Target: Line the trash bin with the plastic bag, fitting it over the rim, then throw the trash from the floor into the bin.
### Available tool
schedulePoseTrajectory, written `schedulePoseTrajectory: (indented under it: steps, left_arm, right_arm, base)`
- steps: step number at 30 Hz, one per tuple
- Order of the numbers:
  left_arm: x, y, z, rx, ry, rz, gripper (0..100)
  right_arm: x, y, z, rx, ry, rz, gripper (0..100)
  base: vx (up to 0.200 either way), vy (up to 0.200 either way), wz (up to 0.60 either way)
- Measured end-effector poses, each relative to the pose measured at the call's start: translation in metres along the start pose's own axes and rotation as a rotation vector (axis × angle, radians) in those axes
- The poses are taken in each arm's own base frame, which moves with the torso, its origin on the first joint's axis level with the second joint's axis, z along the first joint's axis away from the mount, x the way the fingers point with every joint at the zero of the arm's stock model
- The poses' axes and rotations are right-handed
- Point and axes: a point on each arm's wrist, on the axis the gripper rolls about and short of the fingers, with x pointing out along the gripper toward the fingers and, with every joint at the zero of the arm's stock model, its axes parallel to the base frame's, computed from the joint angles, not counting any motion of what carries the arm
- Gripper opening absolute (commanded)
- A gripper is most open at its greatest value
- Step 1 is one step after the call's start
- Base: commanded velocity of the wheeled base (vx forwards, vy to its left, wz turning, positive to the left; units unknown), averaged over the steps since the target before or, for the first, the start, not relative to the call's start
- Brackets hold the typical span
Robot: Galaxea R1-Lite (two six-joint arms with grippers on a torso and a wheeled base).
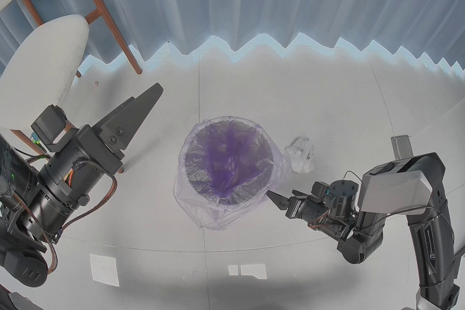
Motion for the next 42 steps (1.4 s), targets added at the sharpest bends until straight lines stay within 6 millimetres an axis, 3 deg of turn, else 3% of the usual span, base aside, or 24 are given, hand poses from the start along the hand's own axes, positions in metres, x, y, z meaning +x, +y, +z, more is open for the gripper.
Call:
schedulePoseTrajectory:
  steps: [28,32,37,42]
  left_arm:
    - [-0.002,0.001,-0.003,-0.002,0.013,0.006,100]
    - [-0.002,0.001,-0.003,-0.002,0.013,0.006,100]
    - [-0.002,0.0,-0.003,0.008,0.014,0.003,100]
    - [-0.003,0.0,-0.004,0.053,0.018,0.001,100]
  right_arm:
    - [0.037,-0.021,-0.019,0.011,-0.035,-0.003,100]
    - [0.024,-0.025,-0.03,0.019,0.027,-0.035,100]
    - [-0.013,-0.023,-0.041,0.037,0.144,-0.09,100]
    - [-0.052,-0.003,-0.027,0.061,0.189,-0.093,100]
  base:
    - [0.0,0.0,0.0]
    - [0.0,0.0,0.0]
    - [0.0,0.0,0.0]
    - [0.0,0.0,0.0]
